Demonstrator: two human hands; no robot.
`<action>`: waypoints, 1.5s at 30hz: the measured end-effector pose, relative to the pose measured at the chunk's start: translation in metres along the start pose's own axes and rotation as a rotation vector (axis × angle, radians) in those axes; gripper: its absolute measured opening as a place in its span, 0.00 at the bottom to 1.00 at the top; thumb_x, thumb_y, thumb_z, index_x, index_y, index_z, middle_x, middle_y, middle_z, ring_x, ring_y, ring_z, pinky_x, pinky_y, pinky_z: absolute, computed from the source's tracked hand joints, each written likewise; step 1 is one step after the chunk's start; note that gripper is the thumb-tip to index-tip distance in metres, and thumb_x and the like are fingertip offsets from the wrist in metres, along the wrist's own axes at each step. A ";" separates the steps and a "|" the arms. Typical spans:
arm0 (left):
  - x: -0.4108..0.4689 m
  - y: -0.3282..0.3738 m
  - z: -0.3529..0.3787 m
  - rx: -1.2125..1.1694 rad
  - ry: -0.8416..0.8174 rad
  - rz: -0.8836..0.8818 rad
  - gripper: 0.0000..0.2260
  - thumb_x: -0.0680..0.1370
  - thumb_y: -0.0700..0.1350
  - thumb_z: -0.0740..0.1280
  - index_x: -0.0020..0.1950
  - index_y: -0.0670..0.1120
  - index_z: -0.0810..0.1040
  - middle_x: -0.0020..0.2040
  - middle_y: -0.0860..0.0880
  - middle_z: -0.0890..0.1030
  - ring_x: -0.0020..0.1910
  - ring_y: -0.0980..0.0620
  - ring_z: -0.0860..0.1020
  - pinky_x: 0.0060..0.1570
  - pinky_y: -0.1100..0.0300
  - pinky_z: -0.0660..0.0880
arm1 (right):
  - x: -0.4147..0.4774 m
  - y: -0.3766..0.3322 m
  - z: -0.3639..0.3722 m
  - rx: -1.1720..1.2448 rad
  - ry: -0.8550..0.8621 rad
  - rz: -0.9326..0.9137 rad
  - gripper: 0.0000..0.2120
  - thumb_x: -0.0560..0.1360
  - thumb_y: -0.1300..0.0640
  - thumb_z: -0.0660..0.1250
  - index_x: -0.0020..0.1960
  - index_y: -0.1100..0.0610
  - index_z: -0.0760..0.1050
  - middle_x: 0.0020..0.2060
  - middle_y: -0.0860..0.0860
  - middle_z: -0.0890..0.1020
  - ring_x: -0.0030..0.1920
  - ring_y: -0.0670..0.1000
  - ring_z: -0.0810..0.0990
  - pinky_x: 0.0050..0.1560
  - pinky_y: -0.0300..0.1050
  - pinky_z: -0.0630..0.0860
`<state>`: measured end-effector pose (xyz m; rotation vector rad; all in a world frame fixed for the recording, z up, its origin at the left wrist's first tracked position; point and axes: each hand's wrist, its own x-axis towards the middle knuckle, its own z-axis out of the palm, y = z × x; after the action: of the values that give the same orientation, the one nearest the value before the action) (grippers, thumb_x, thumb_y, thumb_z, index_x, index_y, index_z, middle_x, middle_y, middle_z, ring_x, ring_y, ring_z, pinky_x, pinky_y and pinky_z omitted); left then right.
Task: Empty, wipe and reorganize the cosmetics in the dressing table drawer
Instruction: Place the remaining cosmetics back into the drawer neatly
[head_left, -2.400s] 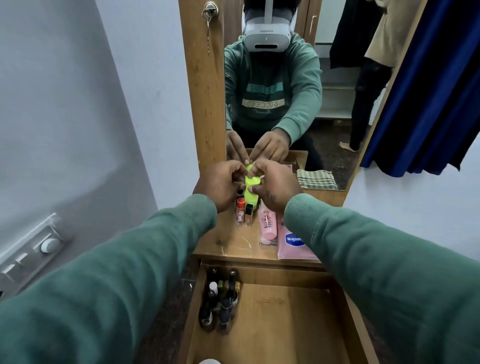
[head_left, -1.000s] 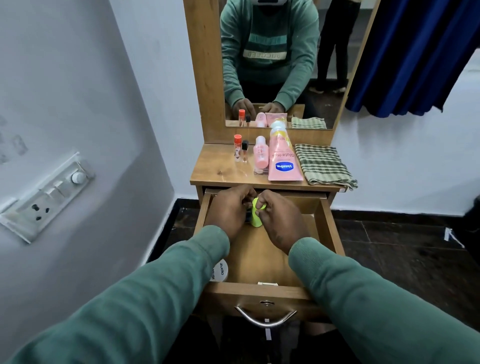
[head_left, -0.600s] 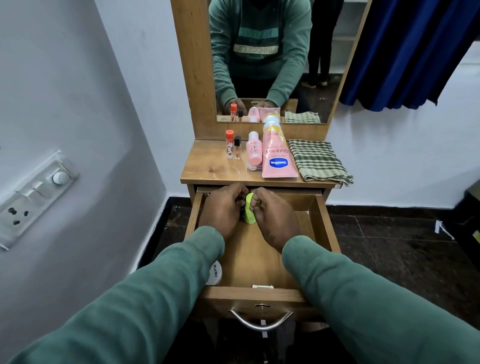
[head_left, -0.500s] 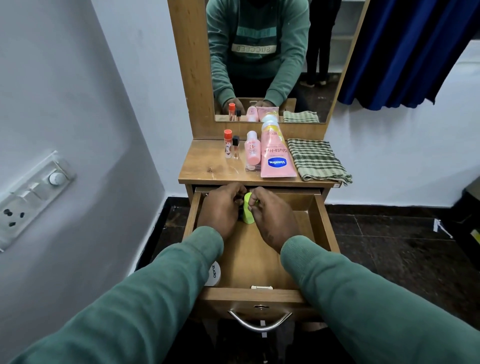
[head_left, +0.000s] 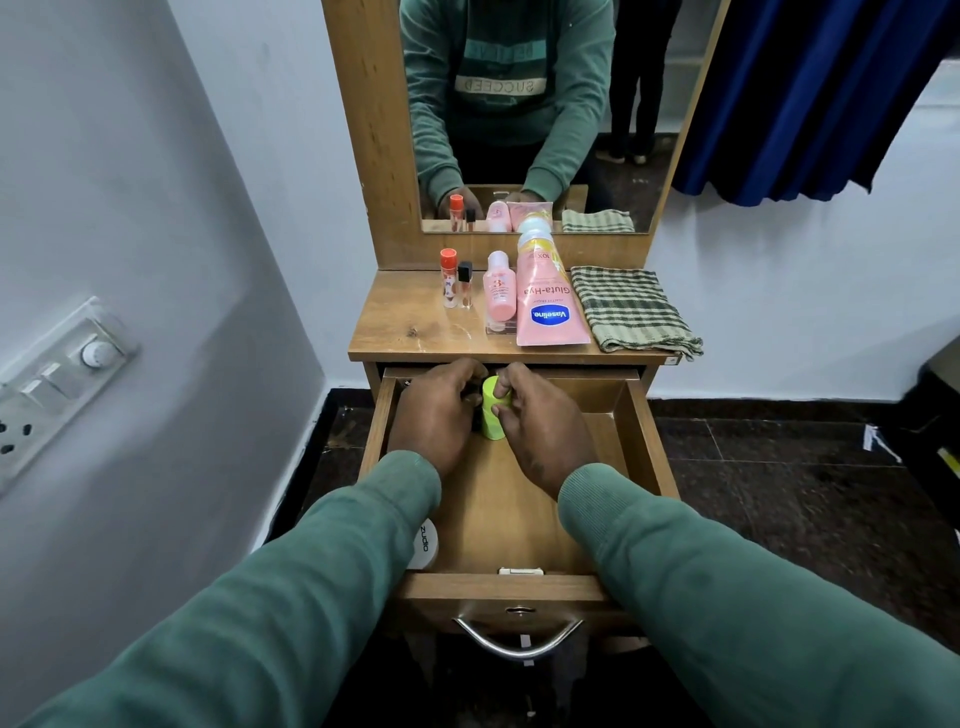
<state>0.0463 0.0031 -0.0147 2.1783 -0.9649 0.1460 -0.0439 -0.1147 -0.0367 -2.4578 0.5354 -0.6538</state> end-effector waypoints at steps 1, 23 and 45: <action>0.000 -0.001 0.000 0.007 -0.003 -0.005 0.13 0.77 0.36 0.71 0.59 0.49 0.82 0.53 0.50 0.84 0.49 0.55 0.79 0.47 0.65 0.72 | 0.000 0.000 0.000 -0.002 -0.003 0.004 0.19 0.78 0.57 0.73 0.50 0.39 0.65 0.51 0.43 0.81 0.48 0.47 0.80 0.46 0.45 0.82; 0.001 0.002 -0.006 0.038 0.030 0.032 0.15 0.76 0.37 0.73 0.61 0.47 0.81 0.56 0.48 0.84 0.54 0.49 0.80 0.55 0.56 0.77 | -0.006 -0.008 -0.021 -0.063 0.038 0.079 0.15 0.76 0.54 0.73 0.55 0.44 0.69 0.48 0.43 0.81 0.44 0.47 0.80 0.40 0.41 0.77; 0.069 0.011 -0.078 -0.116 0.177 -0.051 0.11 0.75 0.42 0.75 0.56 0.51 0.81 0.48 0.54 0.82 0.47 0.53 0.79 0.51 0.51 0.80 | 0.091 -0.076 -0.087 -0.237 0.194 -0.130 0.05 0.76 0.52 0.72 0.52 0.48 0.79 0.46 0.47 0.85 0.51 0.54 0.79 0.57 0.52 0.72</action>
<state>0.1023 0.0090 0.0741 2.0441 -0.7973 0.2485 -0.0008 -0.1347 0.1028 -2.6839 0.5580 -0.9365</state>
